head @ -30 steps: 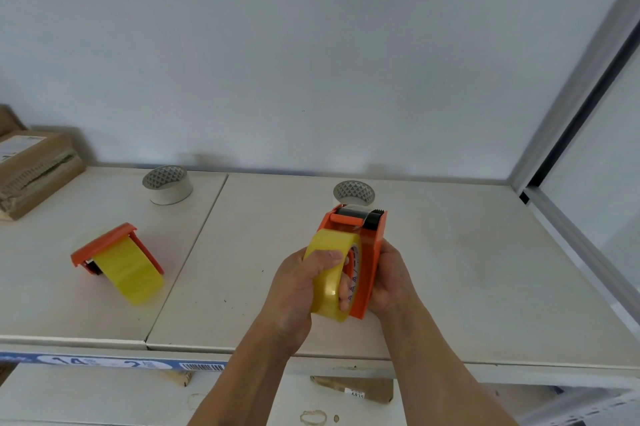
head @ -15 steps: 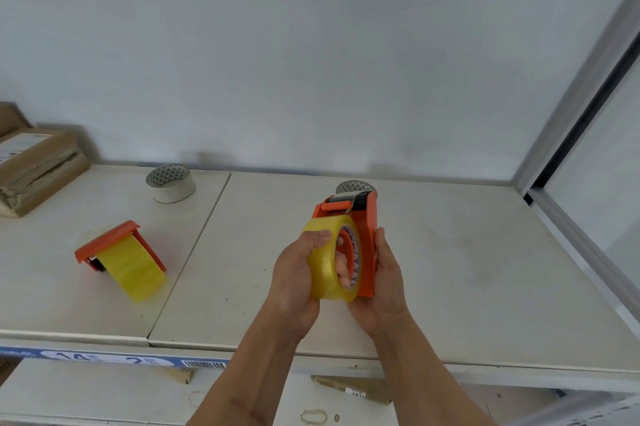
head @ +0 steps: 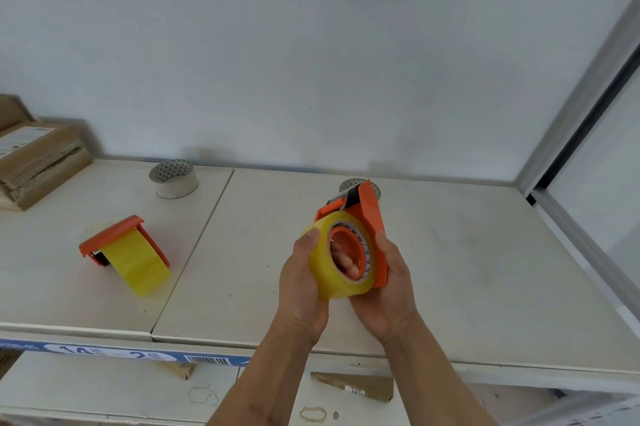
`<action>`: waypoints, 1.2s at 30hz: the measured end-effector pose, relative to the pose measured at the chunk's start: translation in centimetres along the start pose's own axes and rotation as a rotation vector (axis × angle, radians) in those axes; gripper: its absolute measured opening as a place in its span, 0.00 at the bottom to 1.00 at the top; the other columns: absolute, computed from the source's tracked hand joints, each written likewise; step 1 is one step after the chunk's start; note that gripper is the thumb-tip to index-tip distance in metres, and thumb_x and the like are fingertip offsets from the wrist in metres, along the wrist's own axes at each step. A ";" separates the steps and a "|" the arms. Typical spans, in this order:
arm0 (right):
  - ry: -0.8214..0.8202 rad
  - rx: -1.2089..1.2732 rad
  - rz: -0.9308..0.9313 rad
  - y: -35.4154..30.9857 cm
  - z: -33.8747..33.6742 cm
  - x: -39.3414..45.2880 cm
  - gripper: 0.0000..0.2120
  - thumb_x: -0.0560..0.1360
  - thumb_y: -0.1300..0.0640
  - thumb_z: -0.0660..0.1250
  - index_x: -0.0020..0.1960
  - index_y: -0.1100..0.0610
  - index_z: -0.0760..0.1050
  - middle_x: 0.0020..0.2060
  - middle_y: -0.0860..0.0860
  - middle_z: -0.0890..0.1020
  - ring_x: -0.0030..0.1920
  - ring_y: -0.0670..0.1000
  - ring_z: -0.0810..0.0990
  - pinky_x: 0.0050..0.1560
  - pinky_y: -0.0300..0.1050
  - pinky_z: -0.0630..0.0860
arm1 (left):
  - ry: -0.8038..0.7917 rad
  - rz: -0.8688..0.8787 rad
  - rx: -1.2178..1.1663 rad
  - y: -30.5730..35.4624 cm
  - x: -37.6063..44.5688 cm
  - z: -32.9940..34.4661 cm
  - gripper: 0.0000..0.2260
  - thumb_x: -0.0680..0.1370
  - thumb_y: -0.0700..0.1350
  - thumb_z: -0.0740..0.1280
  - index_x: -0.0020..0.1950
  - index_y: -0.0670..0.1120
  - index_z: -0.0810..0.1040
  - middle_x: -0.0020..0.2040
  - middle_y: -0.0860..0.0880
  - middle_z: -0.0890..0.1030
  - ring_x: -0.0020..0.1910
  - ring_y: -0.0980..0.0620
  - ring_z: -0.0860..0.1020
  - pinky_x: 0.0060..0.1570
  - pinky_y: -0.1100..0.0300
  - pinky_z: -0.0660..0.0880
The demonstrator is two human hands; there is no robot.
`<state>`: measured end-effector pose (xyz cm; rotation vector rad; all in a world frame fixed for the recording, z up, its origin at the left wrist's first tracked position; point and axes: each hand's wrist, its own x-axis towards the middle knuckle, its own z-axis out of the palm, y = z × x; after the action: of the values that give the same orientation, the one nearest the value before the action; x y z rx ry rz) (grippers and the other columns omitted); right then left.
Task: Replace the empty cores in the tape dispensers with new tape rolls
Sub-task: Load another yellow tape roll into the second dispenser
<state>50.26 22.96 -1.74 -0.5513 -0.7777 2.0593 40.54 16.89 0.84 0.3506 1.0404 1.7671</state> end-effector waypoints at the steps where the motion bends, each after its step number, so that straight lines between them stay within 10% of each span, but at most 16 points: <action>1: 0.016 -0.033 -0.008 -0.6 0.1 0.2 0.22 0.78 0.48 0.61 0.64 0.62 0.78 0.58 0.61 0.82 0.57 0.60 0.80 0.60 0.56 0.77 | 0.074 0.012 0.089 0.1 0.1 0.1 0.18 0.78 0.55 0.64 0.45 0.41 0.82 0.35 0.42 0.83 0.37 0.46 0.81 0.45 0.50 0.80; 5: 0.101 -0.485 -0.045 -4.7 0.9 1.3 0.15 0.77 0.53 0.65 0.62 0.54 0.78 0.48 0.50 0.87 0.47 0.49 0.83 0.46 0.44 0.74 | 0.392 0.104 0.556 0.4 0.6 -1.2 0.16 0.79 0.57 0.62 0.48 0.46 0.81 0.42 0.47 0.84 0.42 0.48 0.82 0.47 0.53 0.79; 14: -0.068 -1.829 0.236 -6.9 6.7 4.6 0.36 0.69 0.41 0.68 0.74 0.36 0.61 0.74 0.48 0.68 0.67 0.54 0.71 0.63 0.50 0.70 | 0.385 0.242 1.382 0.8 0.8 -2.8 0.10 0.79 0.52 0.59 0.48 0.50 0.78 0.42 0.53 0.83 0.37 0.53 0.77 0.35 0.60 0.71; 19: -0.051 -1.959 0.302 -6.3 7.8 5.6 0.48 0.63 0.39 0.71 0.77 0.38 0.51 0.73 0.53 0.68 0.68 0.58 0.71 0.64 0.56 0.72 | 0.335 0.389 1.718 1.3 1.9 -4.5 0.13 0.80 0.51 0.56 0.52 0.48 0.79 0.48 0.51 0.82 0.46 0.51 0.76 0.41 0.59 0.68; 26: -0.176 -2.164 0.342 -5.5 9.3 6.2 0.29 0.67 0.37 0.68 0.66 0.42 0.69 0.53 0.48 0.75 0.50 0.52 0.76 0.45 0.46 0.74 | 0.325 0.358 1.744 1.6 2.9 -5.3 0.12 0.80 0.49 0.56 0.55 0.49 0.78 0.50 0.50 0.81 0.47 0.50 0.76 0.46 0.57 0.71; 36: -0.335 -2.408 0.493 -3.9 11.9 8.9 0.31 0.66 0.36 0.66 0.66 0.47 0.74 0.60 0.49 0.79 0.56 0.55 0.78 0.57 0.53 0.76 | 0.388 0.315 1.695 3.2 3.8 -6.5 0.12 0.81 0.46 0.56 0.57 0.48 0.78 0.51 0.50 0.82 0.43 0.53 0.72 0.45 0.59 0.71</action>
<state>40.15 28.30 8.49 -1.5664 -3.2979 0.3388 32.63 16.61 -1.33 1.2336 2.7062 0.7345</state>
